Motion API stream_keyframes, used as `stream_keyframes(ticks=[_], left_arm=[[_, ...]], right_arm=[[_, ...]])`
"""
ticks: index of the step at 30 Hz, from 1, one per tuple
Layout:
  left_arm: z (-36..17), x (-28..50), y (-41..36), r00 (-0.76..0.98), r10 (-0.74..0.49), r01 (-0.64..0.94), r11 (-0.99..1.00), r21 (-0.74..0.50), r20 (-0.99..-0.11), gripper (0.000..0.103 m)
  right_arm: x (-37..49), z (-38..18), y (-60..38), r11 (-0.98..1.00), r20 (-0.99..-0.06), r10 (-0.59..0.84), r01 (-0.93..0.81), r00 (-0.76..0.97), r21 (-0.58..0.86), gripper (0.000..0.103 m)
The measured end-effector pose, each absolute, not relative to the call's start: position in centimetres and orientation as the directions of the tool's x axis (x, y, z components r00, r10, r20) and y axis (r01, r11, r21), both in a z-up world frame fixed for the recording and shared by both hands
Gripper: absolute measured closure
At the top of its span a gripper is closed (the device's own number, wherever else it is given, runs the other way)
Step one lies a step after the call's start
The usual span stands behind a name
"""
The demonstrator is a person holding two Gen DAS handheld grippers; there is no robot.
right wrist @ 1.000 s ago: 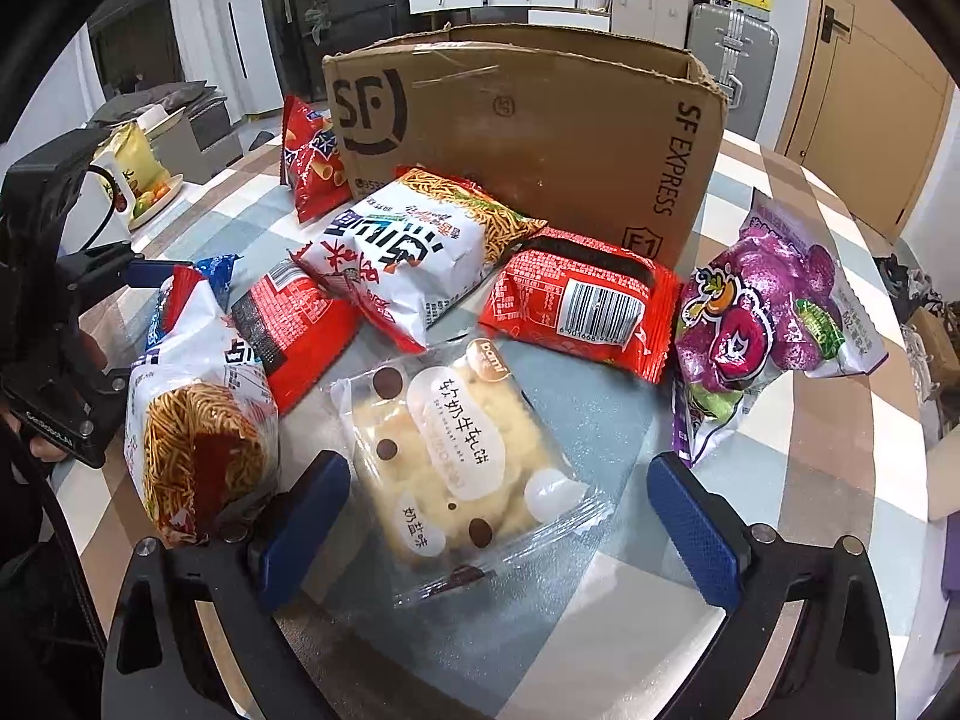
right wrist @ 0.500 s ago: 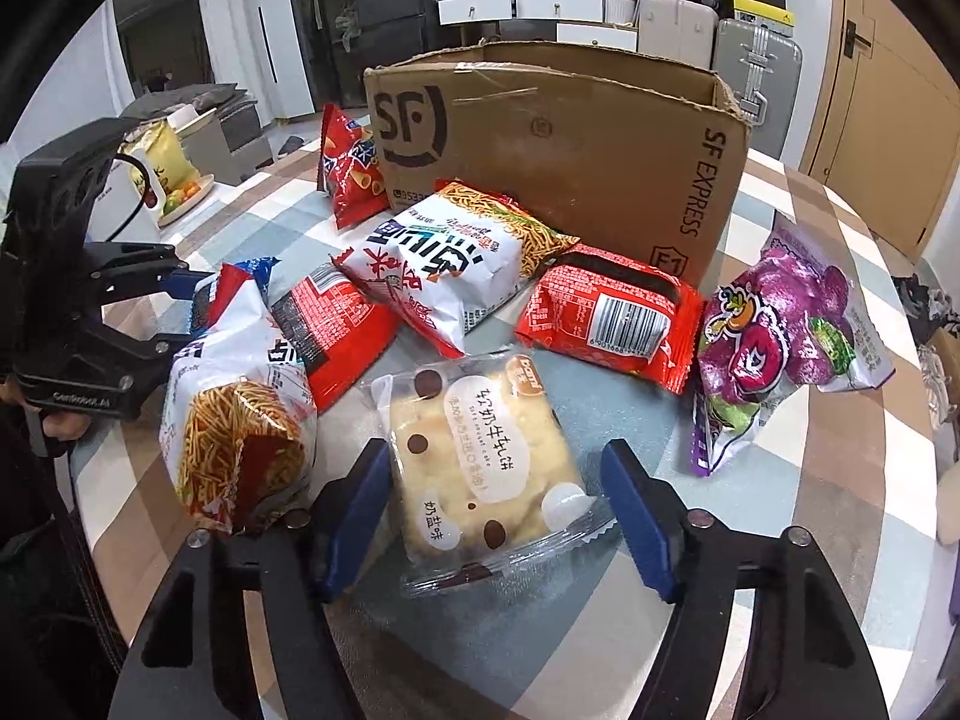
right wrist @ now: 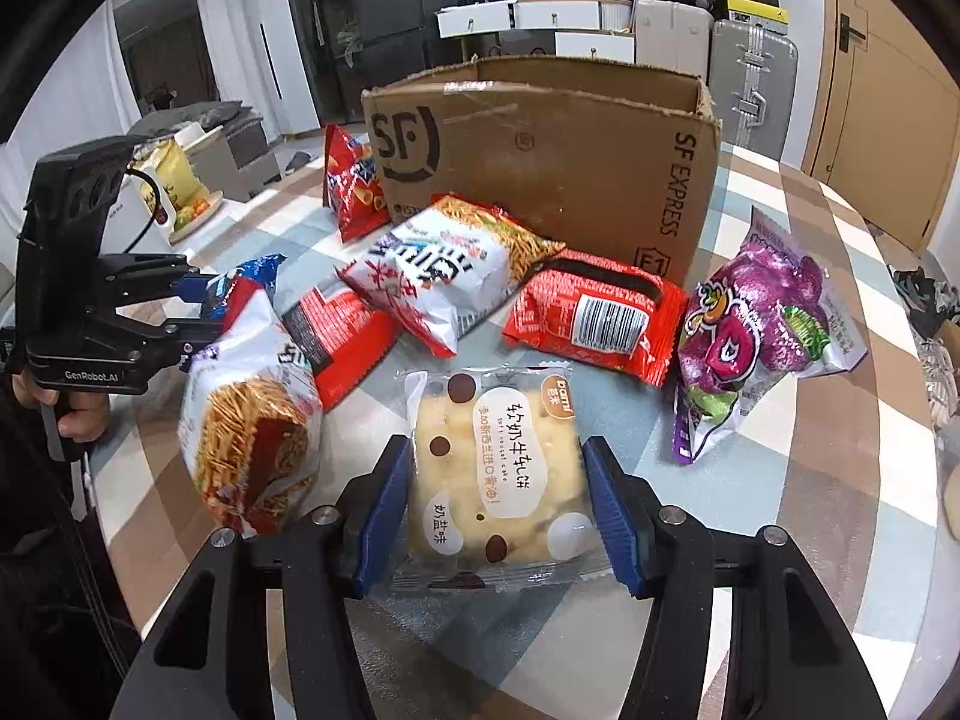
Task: Organize snacks
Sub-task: 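Grasp the blue cookie pack with left tool while right tool grasps the bread bun pack, then lift both packs into the box and open both tools to release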
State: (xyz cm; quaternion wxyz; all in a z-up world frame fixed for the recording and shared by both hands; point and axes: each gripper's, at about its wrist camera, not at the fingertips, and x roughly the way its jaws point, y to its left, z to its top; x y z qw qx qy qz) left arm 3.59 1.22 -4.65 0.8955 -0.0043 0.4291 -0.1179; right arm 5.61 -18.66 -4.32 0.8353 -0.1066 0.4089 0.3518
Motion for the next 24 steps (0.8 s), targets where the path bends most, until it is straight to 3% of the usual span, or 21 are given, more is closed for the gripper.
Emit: stream_keyframes(ticks=[24], left_arm=[[-0.1, 2.6, 3.0, 0.731, -0.183, 0.107, 0.982, -0.155, -0.658, 0.059]], right_arm=[[4.3, -0.1, -20.3, 0.731, -0.649, 0.581, -0.665, 0.491, 0.151, 0.046]])
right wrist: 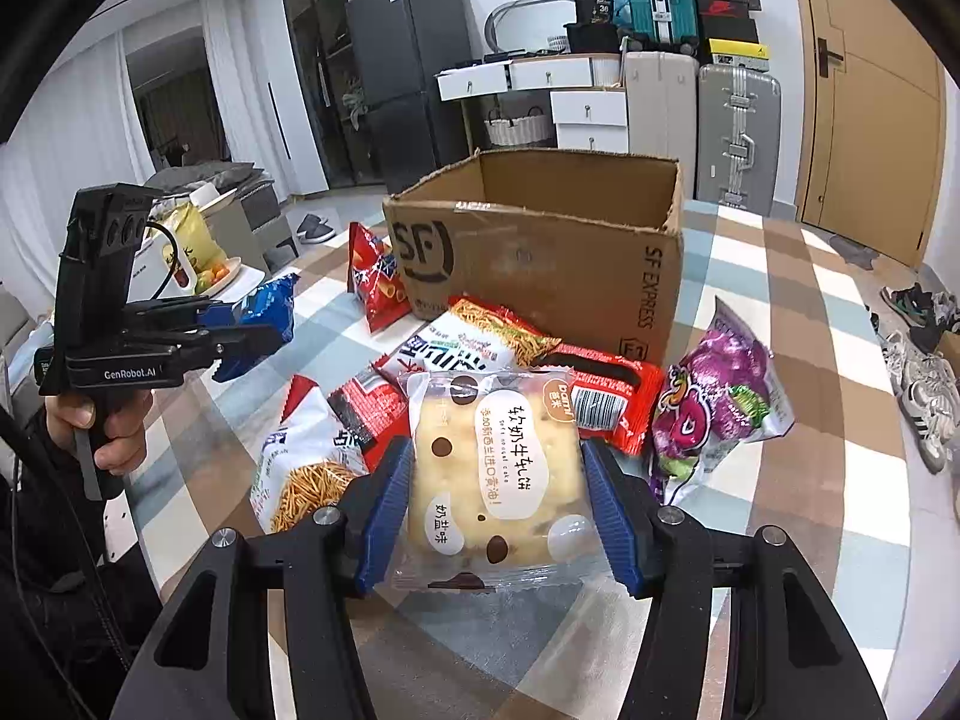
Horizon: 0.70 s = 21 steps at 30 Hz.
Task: Organize snacks
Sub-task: 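Lift both packs into the box and open both tools to release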
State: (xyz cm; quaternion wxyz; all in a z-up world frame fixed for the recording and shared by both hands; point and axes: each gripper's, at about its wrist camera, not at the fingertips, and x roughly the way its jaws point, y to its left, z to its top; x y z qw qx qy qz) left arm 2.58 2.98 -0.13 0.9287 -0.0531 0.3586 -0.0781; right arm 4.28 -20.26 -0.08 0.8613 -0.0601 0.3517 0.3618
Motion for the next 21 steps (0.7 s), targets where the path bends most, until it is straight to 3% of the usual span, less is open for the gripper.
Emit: stream_keyframes(ticks=[21], left_arm=[[6.5, 6.0, 0.7, 0.808, -0.179, 0.11, 0.982, -0.154, -0.562, 0.059]], right_arm=[[5.5, 4.8, -21.6, 0.772, -0.538, 0.603, -0.601, 0.589, 0.207, 0.046]])
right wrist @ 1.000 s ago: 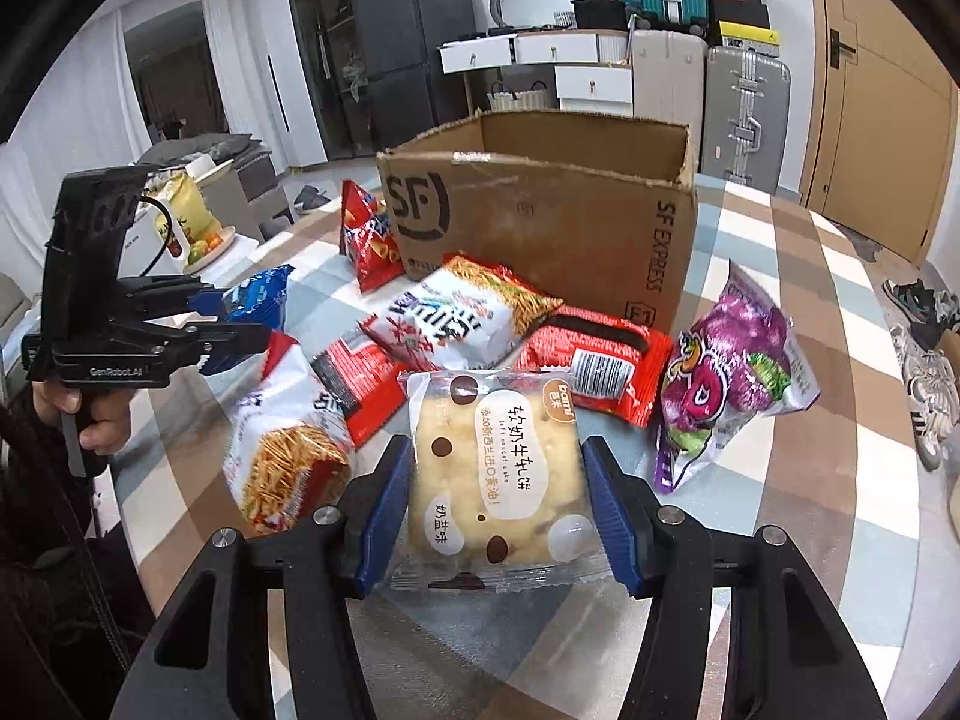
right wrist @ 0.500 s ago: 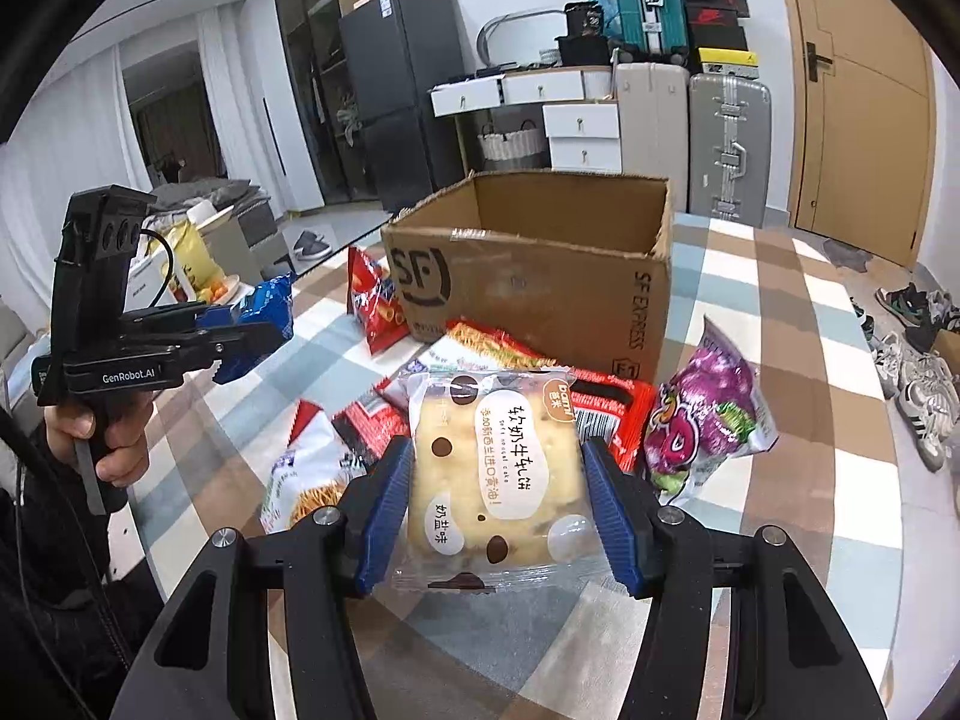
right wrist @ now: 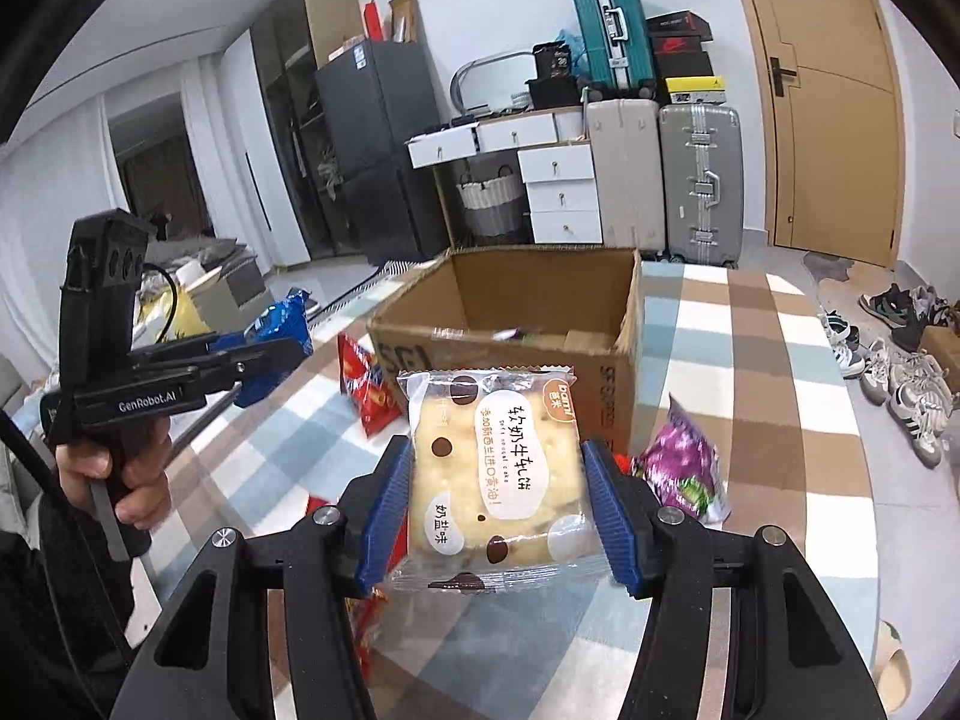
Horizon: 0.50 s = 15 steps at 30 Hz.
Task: Organize snacks
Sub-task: 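Lift both packs into the box and open both tools to release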
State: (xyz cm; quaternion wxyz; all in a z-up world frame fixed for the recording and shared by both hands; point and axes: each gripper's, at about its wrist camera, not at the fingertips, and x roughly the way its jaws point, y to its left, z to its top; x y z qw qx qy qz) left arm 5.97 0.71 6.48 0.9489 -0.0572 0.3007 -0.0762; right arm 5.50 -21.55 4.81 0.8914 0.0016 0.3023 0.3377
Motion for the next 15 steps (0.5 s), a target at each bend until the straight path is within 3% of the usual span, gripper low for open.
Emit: stream_keyframes(ticks=[15], left_arm=[[8.3, 11.2, 0.7, 0.814, -0.175, 0.107, 0.982, -0.153, -0.554, 0.059]], right_arm=[[9.1, 7.5, -20.3, 0.792, -0.521, 0.595, -0.557, 0.612, 0.25, 0.046]])
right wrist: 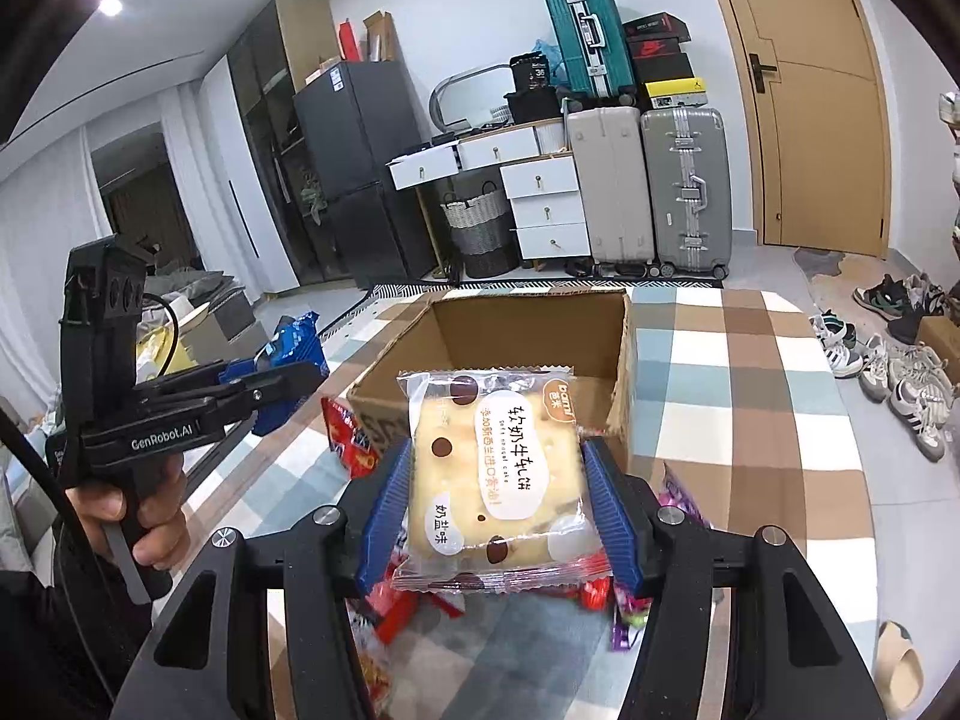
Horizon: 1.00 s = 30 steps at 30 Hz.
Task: Organize snacks
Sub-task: 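Lift both packs into the box and open both tools to release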
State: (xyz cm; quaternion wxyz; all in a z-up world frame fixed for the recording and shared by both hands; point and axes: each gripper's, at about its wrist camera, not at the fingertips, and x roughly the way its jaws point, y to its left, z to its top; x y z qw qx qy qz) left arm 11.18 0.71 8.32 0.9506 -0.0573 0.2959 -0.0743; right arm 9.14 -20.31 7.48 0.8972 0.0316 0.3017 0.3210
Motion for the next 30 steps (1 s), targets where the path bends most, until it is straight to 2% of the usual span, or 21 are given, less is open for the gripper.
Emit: stream_keyframes(ticks=[15, 30], left_arm=[[8.3, 16.5, 0.4, 0.811, -0.166, 0.104, 0.984, -0.142, -0.561, 0.059], [5.6, 21.2, -0.3, 0.788, -0.137, 0.08, 0.989, -0.121, -0.6, 0.058]], right_arm=[[13.8, 8.4, -18.3, 0.796, -0.524, 0.598, -0.527, 0.606, 0.298, 0.046], [17.6, 6.7, -16.2, 0.793, -0.551, 0.601, -0.514, 0.578, 0.327, 0.046]])
